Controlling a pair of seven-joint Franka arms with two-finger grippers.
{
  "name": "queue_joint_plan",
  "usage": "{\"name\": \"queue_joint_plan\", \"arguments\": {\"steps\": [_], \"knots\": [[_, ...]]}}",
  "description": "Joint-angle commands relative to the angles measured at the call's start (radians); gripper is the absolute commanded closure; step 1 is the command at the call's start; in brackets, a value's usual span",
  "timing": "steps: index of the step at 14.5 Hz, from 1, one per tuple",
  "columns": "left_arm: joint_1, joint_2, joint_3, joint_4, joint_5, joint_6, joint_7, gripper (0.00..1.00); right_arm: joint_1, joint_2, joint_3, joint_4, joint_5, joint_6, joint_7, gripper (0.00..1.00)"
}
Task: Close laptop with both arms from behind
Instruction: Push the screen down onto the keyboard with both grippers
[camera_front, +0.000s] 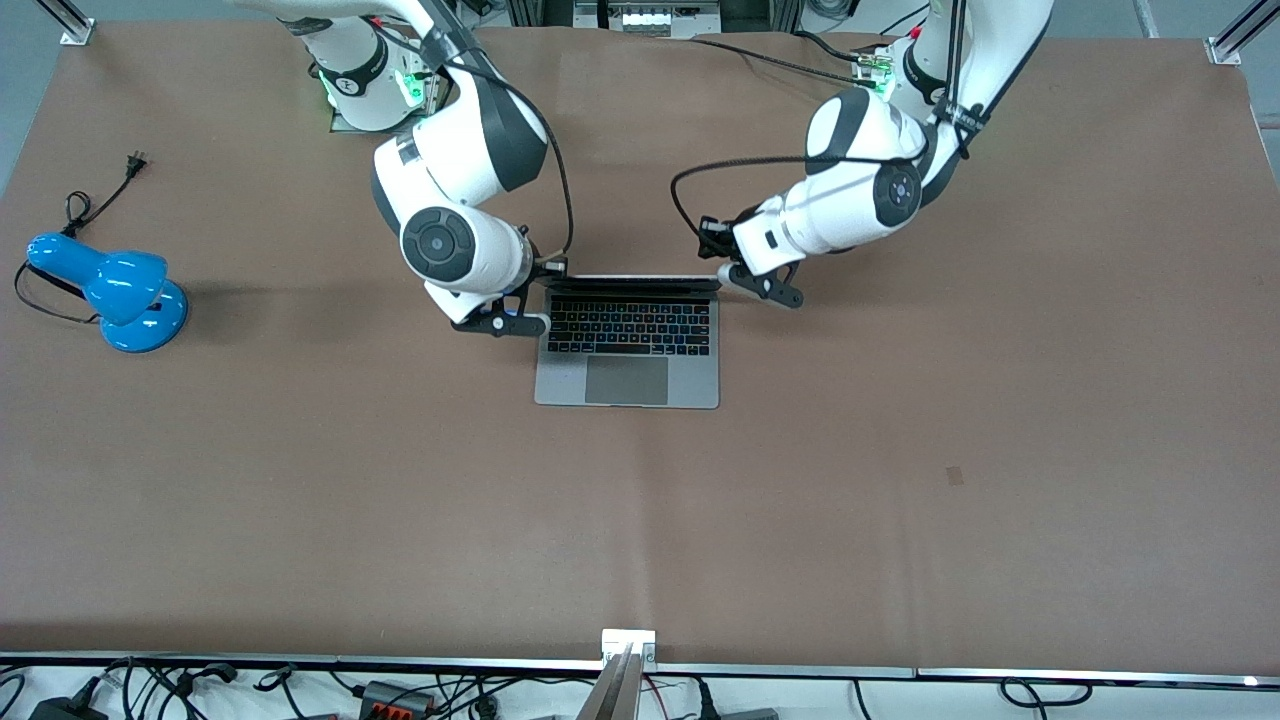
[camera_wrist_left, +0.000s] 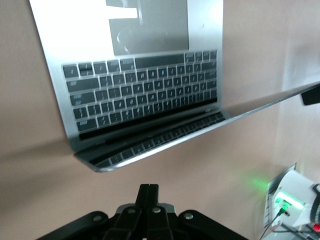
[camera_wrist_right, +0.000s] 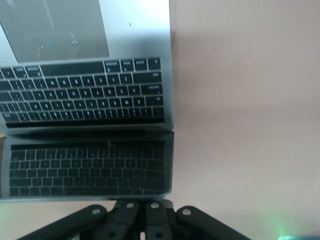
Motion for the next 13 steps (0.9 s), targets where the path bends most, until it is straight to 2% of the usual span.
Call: {"name": "queue_joint_plan", "arguments": {"steps": [1, 4, 6, 11, 13], "knots": [[0.0, 0.117, 0.009, 0.096, -0.006, 0.041, 0.025, 0.99, -0.012, 0.085, 0.002, 0.083, -0.009, -0.002, -0.007, 1.0], [-0.001, 0.178, 0.012, 0.139, -0.006, 0.076, 0.025, 0.99, -0.026, 0.132, 0.002, 0.115, -0.026, 0.024, -0.008, 1.0], [-0.015, 0.233, 0.055, 0.2, 0.009, 0.076, 0.027, 0.99, -0.035, 0.162, 0.002, 0.119, -0.05, 0.069, -0.008, 1.0], [-0.029, 0.384, 0.086, 0.323, 0.051, 0.078, 0.025, 0.99, -0.034, 0.229, 0.002, 0.119, -0.063, 0.181, -0.01, 1.0], [-0.066, 0.45, 0.139, 0.375, 0.116, 0.088, 0.024, 0.99, -0.032, 0.251, 0.002, 0.119, -0.061, 0.217, -0.008, 1.0]]}}
